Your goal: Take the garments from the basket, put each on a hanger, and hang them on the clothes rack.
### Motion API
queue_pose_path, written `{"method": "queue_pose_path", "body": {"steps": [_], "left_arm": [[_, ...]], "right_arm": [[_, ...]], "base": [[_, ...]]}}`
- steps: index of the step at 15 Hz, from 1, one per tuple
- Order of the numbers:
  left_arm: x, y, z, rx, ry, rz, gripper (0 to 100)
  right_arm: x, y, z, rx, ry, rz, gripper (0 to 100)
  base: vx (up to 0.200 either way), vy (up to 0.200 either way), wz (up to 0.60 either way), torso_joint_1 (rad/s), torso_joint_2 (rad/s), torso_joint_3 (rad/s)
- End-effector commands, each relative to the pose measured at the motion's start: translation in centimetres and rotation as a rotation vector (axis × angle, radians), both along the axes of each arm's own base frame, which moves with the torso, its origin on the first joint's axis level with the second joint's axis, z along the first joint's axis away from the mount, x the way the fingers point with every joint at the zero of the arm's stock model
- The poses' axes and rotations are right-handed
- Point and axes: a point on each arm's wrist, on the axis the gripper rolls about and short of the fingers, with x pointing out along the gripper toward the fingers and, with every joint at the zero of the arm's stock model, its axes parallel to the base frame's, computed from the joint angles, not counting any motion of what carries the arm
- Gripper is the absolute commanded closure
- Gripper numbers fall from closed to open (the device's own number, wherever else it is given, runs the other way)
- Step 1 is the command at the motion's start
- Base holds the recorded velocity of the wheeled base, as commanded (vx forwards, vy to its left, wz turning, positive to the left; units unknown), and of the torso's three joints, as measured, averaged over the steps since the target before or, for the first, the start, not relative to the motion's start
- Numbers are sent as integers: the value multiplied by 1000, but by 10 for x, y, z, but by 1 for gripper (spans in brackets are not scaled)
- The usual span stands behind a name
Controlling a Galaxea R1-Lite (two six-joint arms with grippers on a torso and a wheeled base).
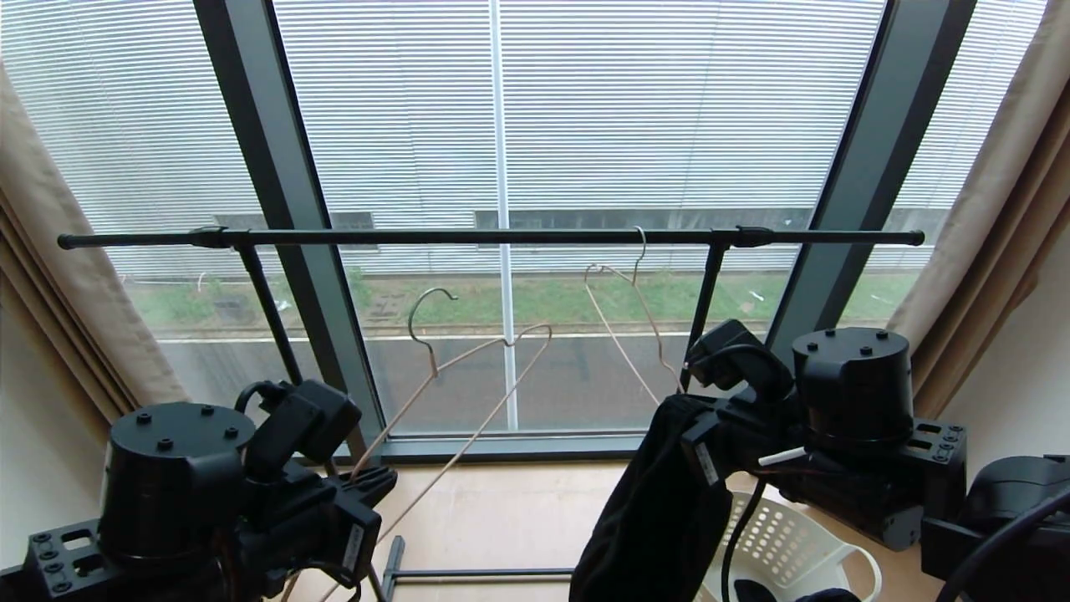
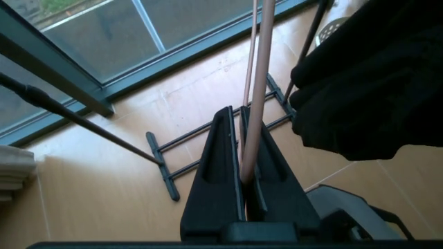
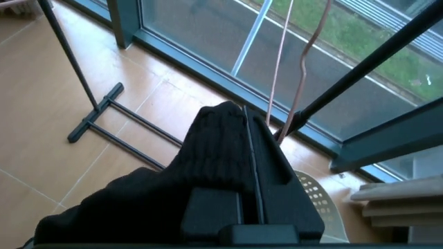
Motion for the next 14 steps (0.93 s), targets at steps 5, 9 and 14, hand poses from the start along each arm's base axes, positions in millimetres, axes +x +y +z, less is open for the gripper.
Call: {"method": "queue_pose_path", "body": {"steps": [5, 9, 14], "left_arm": [[-18, 9, 2, -35, 2, -120, 100], [-25, 11, -8, 20, 16, -231, 100], [-30, 12, -7, -3, 18, -296, 100]], "right_arm": [[4, -1, 3, -85, -65, -164, 100], [13, 1, 0, -144, -92, -290, 100], [28, 4, -3, -190, -124, -420, 100]], "base": [[0, 0, 0, 0, 0, 0], [0, 0, 0, 0, 0, 0], [0, 0, 0, 0, 0, 0]]}}
